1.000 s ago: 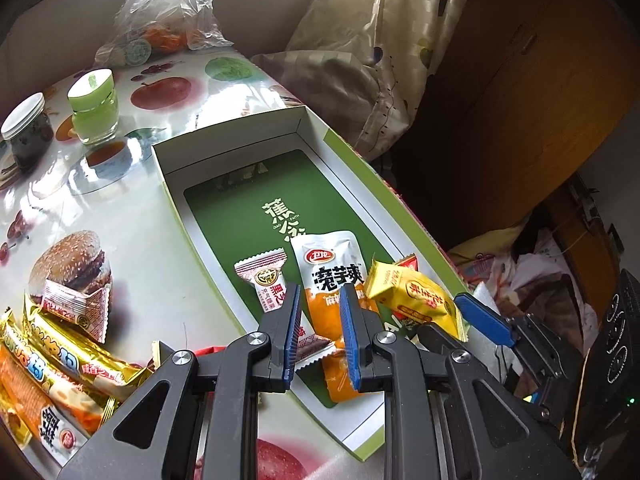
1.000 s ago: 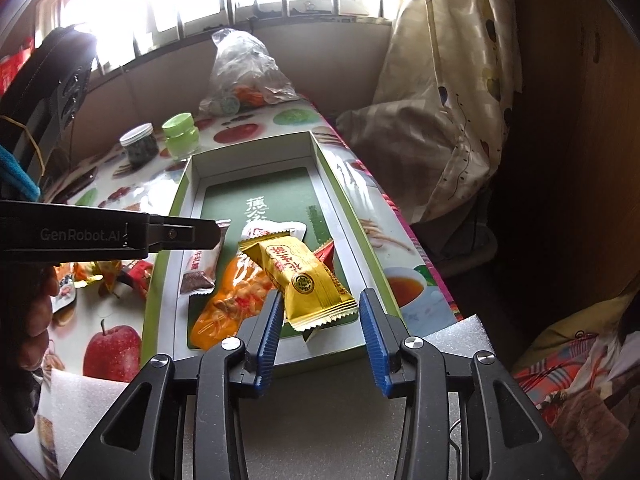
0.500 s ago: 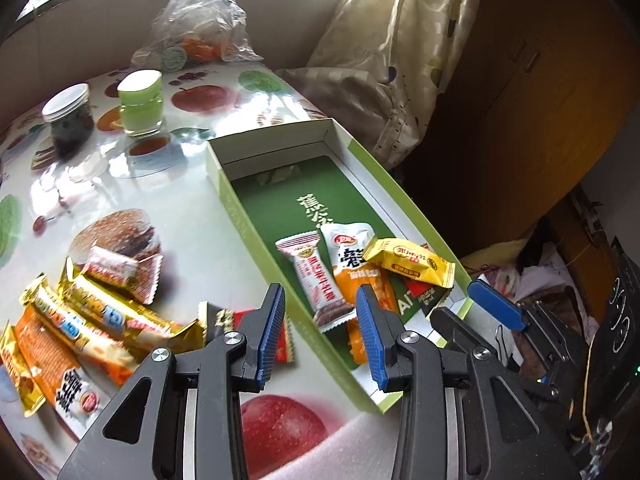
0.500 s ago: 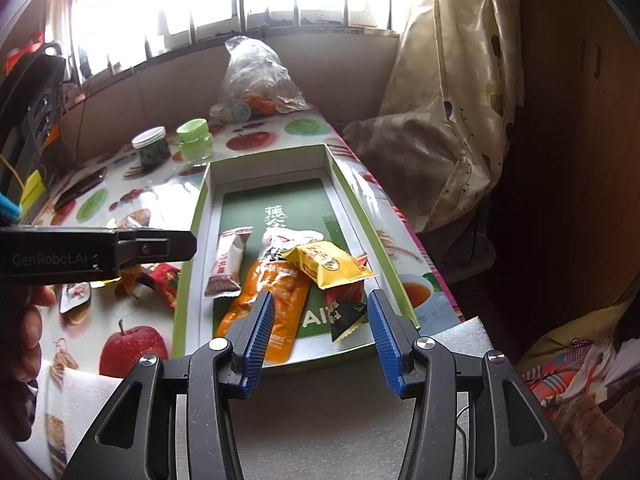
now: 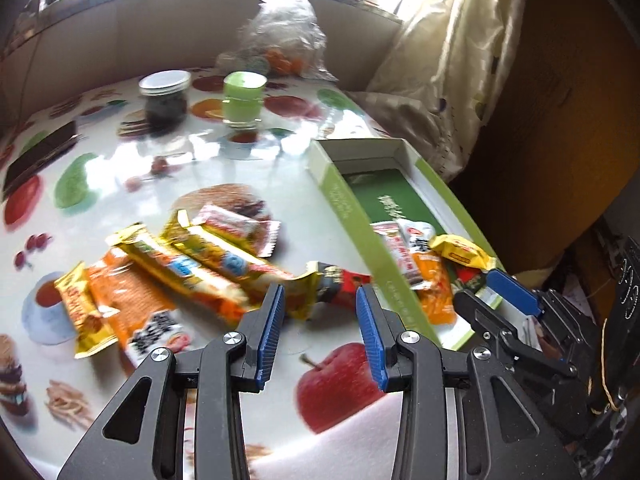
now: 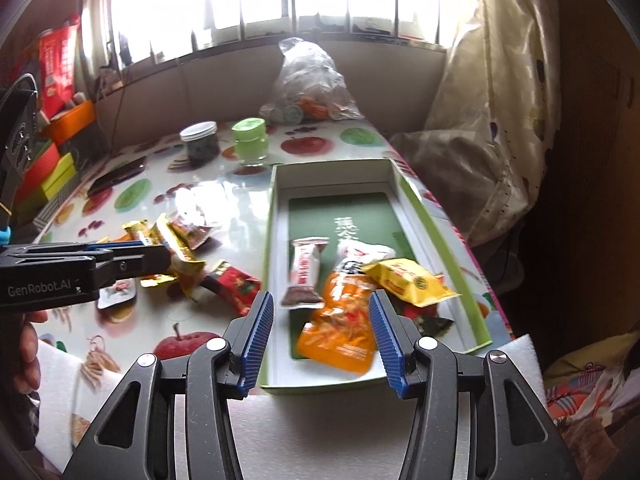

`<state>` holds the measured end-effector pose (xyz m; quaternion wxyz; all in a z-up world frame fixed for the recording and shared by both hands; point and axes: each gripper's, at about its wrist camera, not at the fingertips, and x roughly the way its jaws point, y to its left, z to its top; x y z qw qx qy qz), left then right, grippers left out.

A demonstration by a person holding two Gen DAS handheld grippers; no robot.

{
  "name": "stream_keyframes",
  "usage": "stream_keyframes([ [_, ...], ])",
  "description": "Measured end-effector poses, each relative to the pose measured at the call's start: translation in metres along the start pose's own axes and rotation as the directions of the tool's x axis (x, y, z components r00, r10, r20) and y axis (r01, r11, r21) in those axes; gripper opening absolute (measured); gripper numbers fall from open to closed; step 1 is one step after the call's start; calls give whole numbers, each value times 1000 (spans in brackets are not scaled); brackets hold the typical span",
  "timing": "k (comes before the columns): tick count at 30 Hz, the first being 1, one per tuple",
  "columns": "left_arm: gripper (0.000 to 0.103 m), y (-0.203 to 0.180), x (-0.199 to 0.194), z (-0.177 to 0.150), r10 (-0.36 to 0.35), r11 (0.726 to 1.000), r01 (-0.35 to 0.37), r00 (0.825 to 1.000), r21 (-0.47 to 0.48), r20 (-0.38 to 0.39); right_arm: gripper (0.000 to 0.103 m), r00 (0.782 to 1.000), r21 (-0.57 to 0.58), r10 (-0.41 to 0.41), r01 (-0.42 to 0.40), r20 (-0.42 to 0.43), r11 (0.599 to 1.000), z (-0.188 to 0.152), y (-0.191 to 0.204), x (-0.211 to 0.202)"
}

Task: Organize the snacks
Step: 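Move both open grippers back toward the snack pile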

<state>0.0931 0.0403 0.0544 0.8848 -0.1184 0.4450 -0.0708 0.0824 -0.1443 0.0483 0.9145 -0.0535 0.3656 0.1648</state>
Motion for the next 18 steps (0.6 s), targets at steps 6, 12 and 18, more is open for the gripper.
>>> stream_keyframes([
  [6,39,35,-14,-11,52,996,-51,999,-75,16,49,998,-36,58,-58,-12,998,7,25,9],
  [12,39,66,-24,-20,93,987,-89,995,-134,24,49,994,-81,105,-106,-20,991,14,54,18],
  [18,39,92,-29,-29,136,975,-130,990,-180,22,49,990,-111,136,-140,-43,984,19,76,31],
])
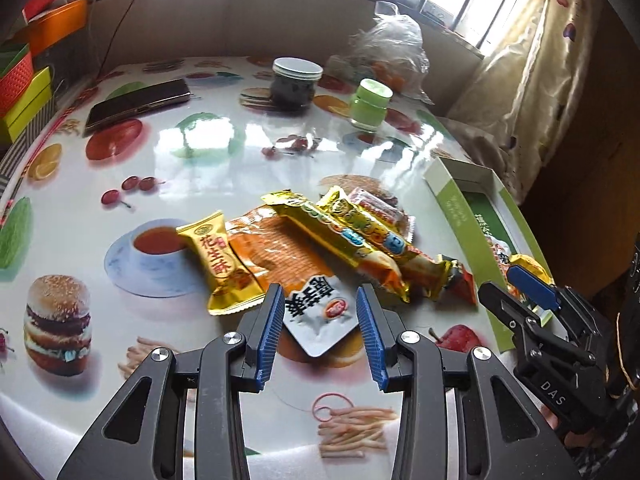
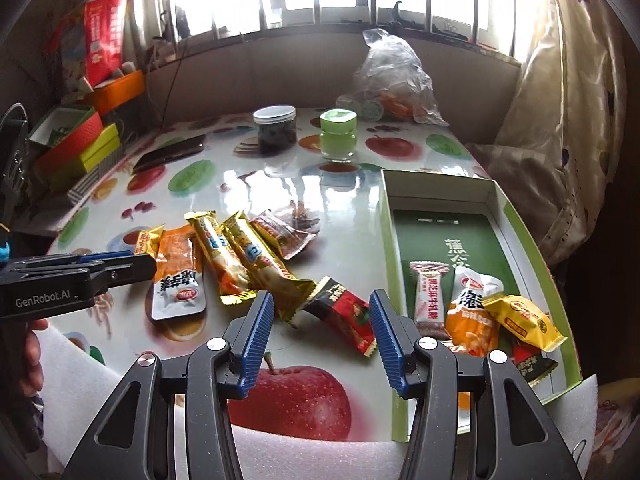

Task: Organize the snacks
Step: 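Move both open grippers back toward the snack pile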

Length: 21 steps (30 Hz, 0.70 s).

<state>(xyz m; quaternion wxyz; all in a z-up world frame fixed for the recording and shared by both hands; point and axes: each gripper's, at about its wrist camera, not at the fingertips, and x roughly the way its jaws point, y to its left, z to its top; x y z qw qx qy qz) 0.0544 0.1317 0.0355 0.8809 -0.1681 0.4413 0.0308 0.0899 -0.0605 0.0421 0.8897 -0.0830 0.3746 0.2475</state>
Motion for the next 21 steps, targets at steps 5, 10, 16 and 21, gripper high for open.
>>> stream_keyframes([
  [5,39,24,3,-2,42,998,-42,999,-54,-9,49,999,-44,40,-41,-17,998,8,19,15],
  [10,39,42,4,-1,51,995,-52,999,-91,-9,49,995,-74,94,-96,-29,993,17,38,30],
  [16,39,55,13,4,66,989,-68,998,-131,-14,49,990,-110,134,-139,-49,984,25,55,47],
  [21,39,58,24,7,50,988,-55,998,-146,-34,49,985,-141,158,-166,-68,976,31,66,59],
])
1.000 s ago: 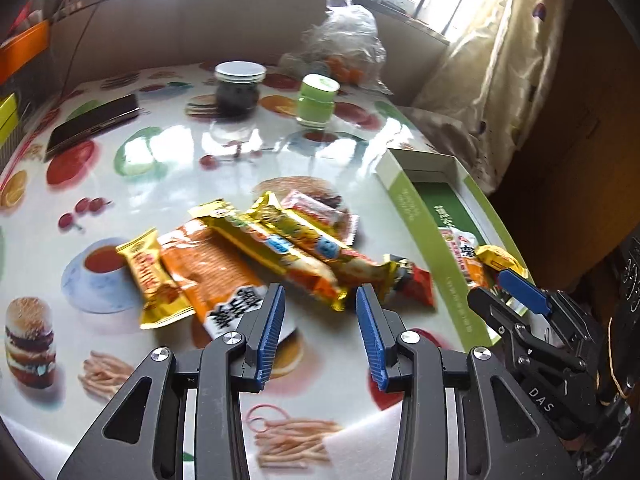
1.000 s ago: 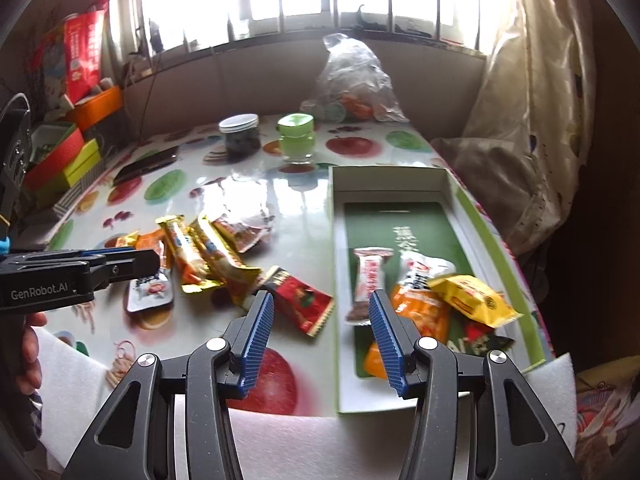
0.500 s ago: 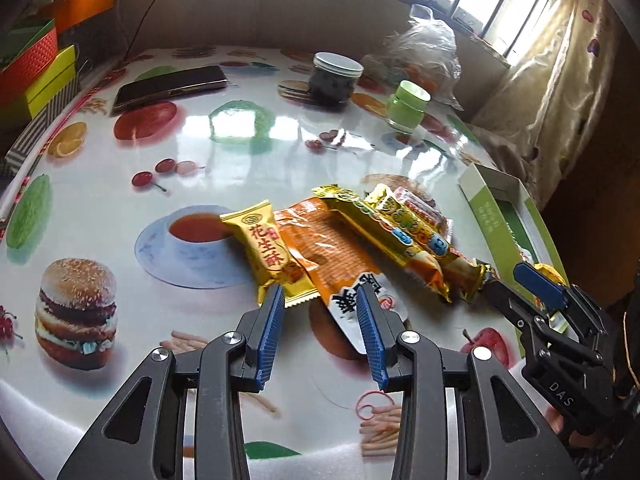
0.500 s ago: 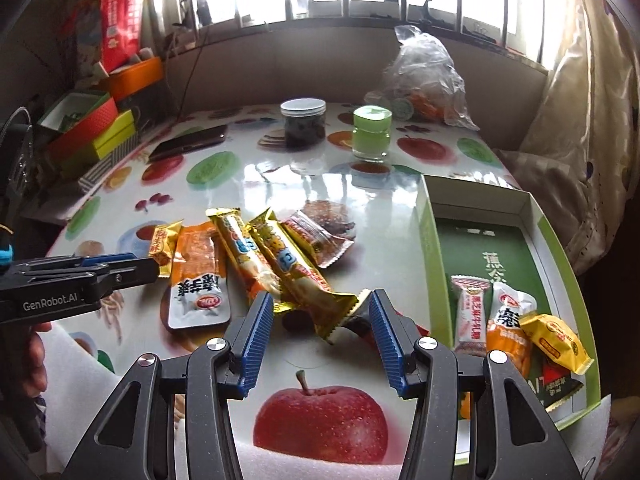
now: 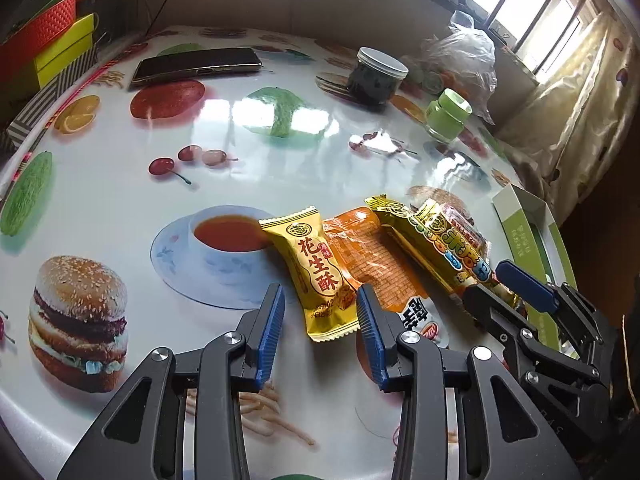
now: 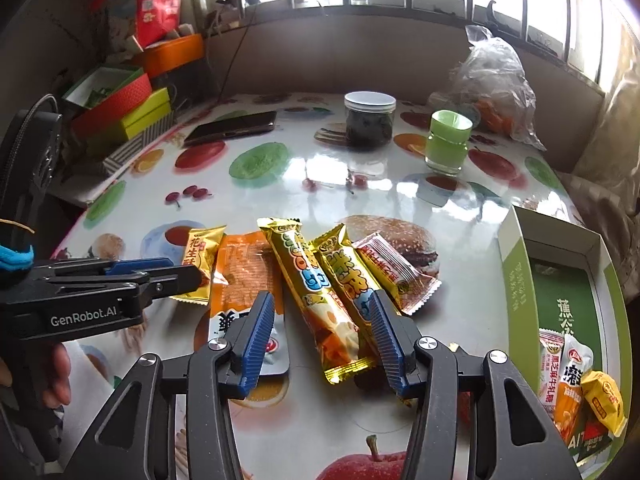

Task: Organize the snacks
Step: 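Move both open grippers back toward the snack pile, then grasp the yellow peanut-crisp packet with the left gripper while the right grasps a yellow-blue candy bar, then lift and carry the peanut packet and candy bar in both grippers to the green box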

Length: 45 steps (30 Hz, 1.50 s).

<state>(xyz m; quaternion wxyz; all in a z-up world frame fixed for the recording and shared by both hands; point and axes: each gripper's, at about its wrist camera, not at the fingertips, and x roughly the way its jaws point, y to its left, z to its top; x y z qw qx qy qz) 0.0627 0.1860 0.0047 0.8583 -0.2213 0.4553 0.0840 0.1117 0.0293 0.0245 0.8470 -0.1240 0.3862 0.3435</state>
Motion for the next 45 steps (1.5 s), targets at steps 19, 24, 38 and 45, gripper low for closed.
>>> stream_keyframes([
  [19,39,13,9,12,-2,1000,2,1000,-10,-2,41,991,3,90,-90,-94,996,11,8,34],
  [24,39,10,11,15,14,1000,-14,1000,8,2,41,994,-4,22,-23,-109,1000,11,8,43],
  [38,39,0,12,10,75,994,-77,997,77,35,22,995,56,42,-37,-89,998,7,9,41],
  [45,31,4,11,10,72,995,-74,997,67,36,22,995,80,66,-60,-75,995,5,7,37],
])
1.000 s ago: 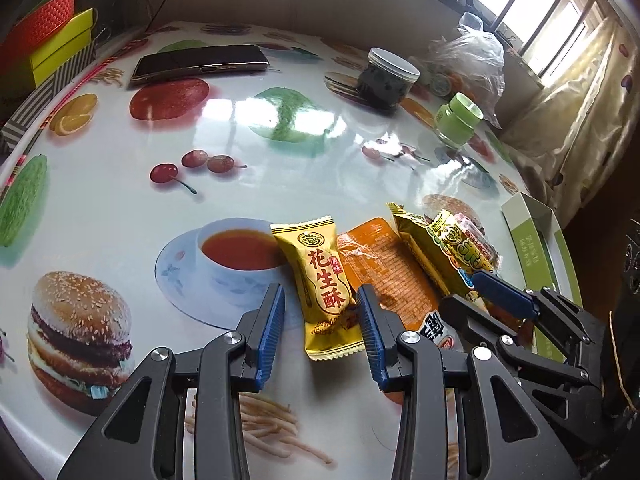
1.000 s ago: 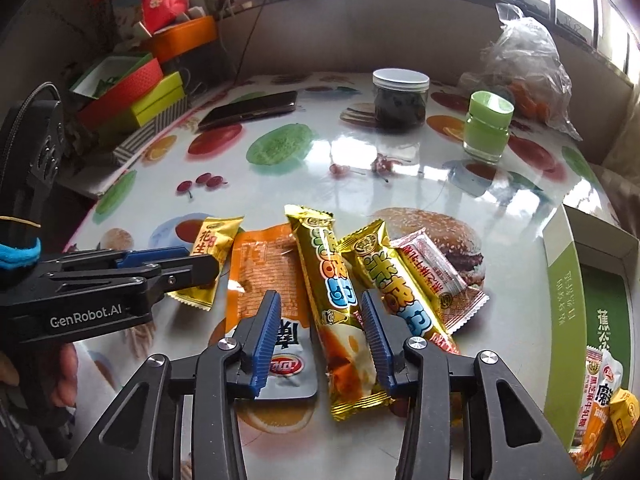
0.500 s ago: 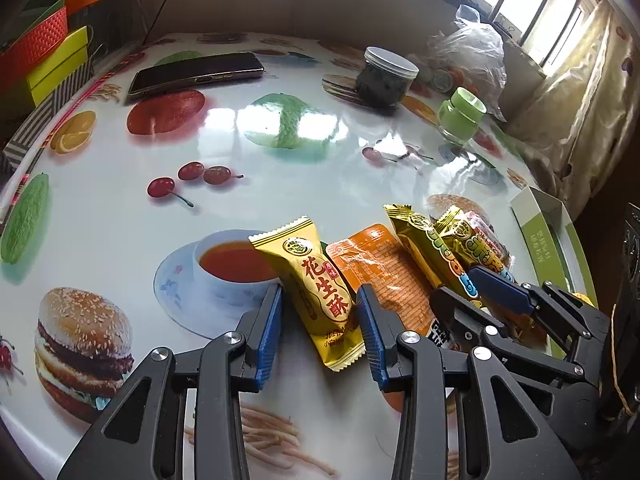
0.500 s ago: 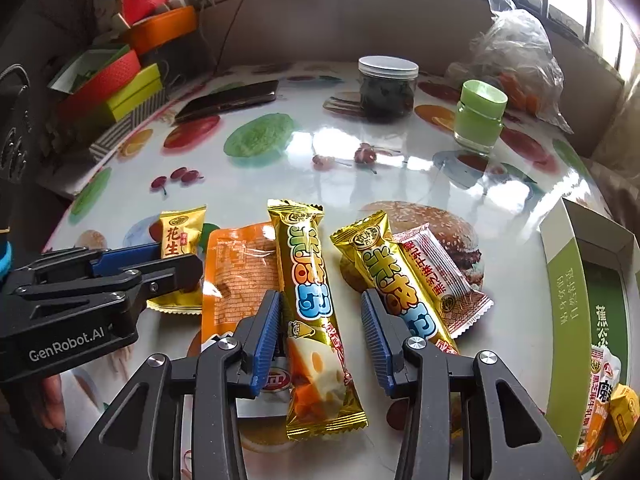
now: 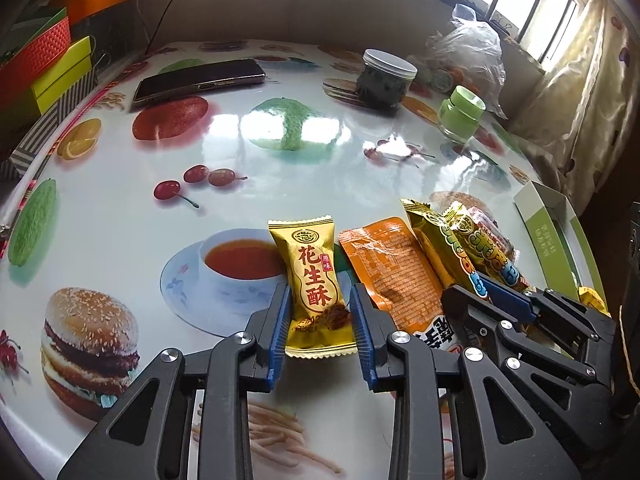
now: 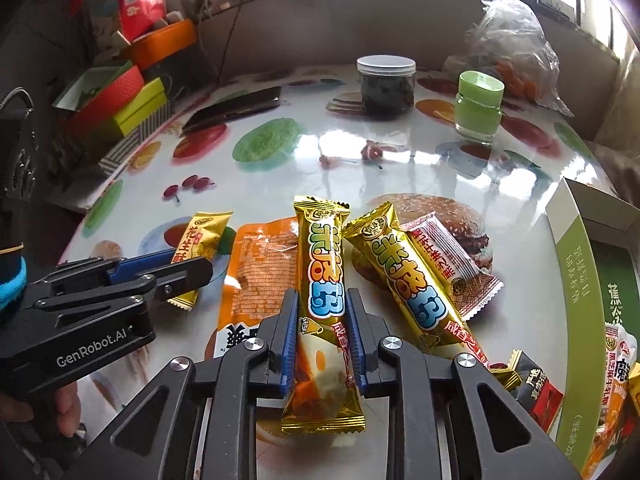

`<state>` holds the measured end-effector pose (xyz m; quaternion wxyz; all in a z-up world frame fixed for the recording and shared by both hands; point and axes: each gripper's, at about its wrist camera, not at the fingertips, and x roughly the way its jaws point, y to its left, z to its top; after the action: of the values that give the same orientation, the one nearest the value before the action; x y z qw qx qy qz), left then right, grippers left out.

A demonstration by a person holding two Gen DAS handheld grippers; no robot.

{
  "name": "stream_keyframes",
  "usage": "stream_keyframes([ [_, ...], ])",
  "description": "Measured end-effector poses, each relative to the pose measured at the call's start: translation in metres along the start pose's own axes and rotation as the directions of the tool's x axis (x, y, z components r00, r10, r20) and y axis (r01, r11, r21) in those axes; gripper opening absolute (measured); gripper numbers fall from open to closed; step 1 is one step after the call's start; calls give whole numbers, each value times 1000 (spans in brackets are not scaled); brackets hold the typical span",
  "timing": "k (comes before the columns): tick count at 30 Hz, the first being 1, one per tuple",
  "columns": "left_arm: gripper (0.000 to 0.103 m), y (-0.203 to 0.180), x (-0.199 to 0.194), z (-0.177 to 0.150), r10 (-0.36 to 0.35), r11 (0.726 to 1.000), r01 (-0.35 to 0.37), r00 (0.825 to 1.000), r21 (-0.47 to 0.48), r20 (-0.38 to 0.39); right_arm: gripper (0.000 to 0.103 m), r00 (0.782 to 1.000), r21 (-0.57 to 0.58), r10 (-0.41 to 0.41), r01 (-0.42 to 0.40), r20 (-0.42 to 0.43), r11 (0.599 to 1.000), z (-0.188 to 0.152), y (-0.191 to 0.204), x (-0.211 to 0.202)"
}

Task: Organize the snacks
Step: 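Lift and carry the peanut packet and candy bar in both grippers to the green box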

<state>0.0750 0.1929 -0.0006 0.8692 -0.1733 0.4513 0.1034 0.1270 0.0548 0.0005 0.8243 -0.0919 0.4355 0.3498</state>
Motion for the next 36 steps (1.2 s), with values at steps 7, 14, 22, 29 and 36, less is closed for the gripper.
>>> stream_keyframes([
  [7,31,0,-6,-2,13,1000,-13,1000,1,6,22,1000,-2,7,-7,24,1000,-1,2,-7],
  [14,31,-3,-16,-4,20,1000,-20,999,3,25,22,999,14,5,-6,39,1000,-4,1,-15],
  [22,31,-15,-32,-5,15,1000,-17,998,27,54,22,997,34,5,-8,72,999,-9,-3,-33],
  [29,31,-31,-41,-8,7,998,-11,998,57,68,22,995,62,-4,-2,100,998,-14,-12,-50],
  [36,31,-50,-45,-8,-14,995,7,997,95,71,22,993,98,-22,10,118,995,-19,-26,-63],
])
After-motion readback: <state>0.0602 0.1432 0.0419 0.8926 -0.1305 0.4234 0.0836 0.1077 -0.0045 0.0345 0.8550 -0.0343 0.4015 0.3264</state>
